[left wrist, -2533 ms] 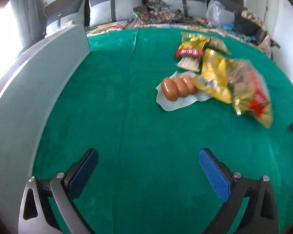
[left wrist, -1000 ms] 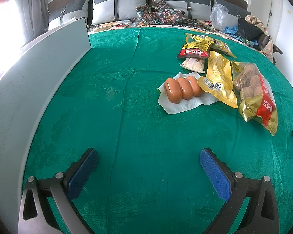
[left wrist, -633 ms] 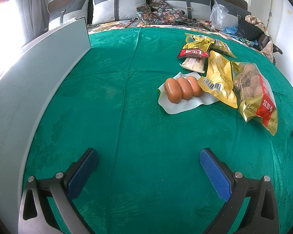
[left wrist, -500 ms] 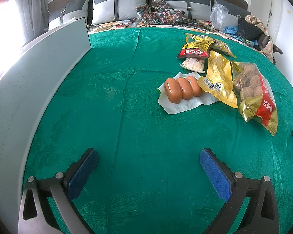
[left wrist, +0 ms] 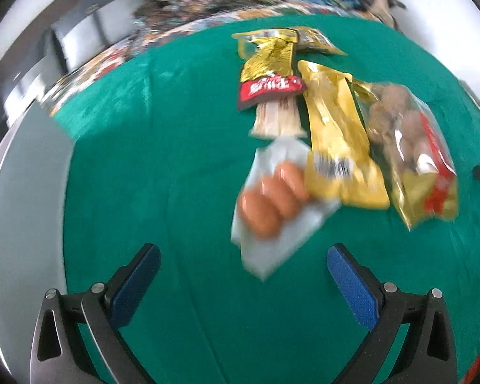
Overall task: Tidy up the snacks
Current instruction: 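Move the left tool toward the three sausages on white paper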
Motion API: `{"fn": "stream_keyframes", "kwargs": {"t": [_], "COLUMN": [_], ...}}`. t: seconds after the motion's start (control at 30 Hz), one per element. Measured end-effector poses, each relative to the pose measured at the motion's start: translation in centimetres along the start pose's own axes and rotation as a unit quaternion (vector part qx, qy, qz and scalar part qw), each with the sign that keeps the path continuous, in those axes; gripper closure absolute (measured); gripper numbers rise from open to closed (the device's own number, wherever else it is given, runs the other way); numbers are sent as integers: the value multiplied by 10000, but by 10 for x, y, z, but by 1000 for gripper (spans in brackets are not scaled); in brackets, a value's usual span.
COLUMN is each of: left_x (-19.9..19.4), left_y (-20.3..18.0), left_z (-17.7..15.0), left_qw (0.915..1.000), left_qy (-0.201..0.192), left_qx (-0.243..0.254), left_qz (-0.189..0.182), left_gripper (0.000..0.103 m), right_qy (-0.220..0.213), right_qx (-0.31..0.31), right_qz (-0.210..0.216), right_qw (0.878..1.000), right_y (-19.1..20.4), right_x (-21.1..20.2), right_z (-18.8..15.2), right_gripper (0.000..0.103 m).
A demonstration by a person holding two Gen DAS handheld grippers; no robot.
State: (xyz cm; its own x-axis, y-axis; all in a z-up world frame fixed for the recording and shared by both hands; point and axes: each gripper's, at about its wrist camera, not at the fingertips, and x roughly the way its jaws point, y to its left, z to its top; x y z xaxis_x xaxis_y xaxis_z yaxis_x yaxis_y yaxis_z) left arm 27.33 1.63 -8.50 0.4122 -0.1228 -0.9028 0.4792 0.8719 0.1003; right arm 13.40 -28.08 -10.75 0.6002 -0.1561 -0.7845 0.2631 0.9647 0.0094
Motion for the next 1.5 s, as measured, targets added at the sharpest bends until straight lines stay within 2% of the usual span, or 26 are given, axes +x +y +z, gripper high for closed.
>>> {"fn": "stream_keyframes", "kwargs": {"t": [0.07,0.13,0.17,0.2,0.23,0.3,0.33,0.43,0.5,0.53,0.57,0.6,0.63,0.73,0.8,0.87,1.0,1.5], "left_x": [11,14,13,9,4,-5,-10,-26,-39,-44,-46,-46,-46,-39,-35,-28,-32,-30], "left_y": [-5,-6,-6,-4,-5,-5,-8,-9,-12,-17,-20,-24,-25,-30,-22,-11,-1,4], "left_z": [12,16,15,13,9,-3,-13,-50,-76,-88,-94,-98,-99,-93,-88,-84,-97,-99], "left_qw": [9999,9993,9985,9970,9969,9966,9967,9929,9856,9830,9830,9843,9861,9950,9964,9952,9917,9893], "left_qy": [-38,-254,-341,-445,-552,-563,-563,-505,-382,-330,-308,-273,-247,-196,-310,-374,-752,-841], "left_qx": [87,46,-49,-189,-241,-356,-407,-1079,-1635,-1800,-1809,-1736,-1627,-970,-790,-889,-1043,-1189], "left_qz": [-82,-266,-418,-605,-504,-475,-423,-31,177,140,-46,-176,-206,97,29,-182,-69,69], "left_gripper": [0,2,16,35,43,44,44,43,39,33,16,4,3,0,0,0,0,0], "right_qy": [0,0,0,0,0,0,-1,-1,-1,-1,-1,-1,-1,-1,-2,-2,-2,-3], "right_qx": [0,0,1,0,0,-3,1,2,2,2,2,2,2,2,1,2,2,3], "right_qz": [0,0,1,0,0,-4,0,0,0,0,0,1,0,-1,-2,-2,-2,-2], "right_qw": [10000,10000,10000,10000,10000,10000,10000,10000,10000,10000,10000,10000,10000,10000,10000,10000,10000,10000], "right_y": [0,0,0,0,0,0,0,0,0,0,0,0,0,0,0,0,0,0], "right_x": [0,0,0,0,0,0,0,0,0,0,0,0,0,1,1,1,1,1], "right_z": [0,0,0,0,0,0,0,0,0,0,0,0,0,0,0,0,0,0], "right_gripper": [20,20,20,20,20,20,20,20,20,20,20,20,20,20,20,20,20,20]}}
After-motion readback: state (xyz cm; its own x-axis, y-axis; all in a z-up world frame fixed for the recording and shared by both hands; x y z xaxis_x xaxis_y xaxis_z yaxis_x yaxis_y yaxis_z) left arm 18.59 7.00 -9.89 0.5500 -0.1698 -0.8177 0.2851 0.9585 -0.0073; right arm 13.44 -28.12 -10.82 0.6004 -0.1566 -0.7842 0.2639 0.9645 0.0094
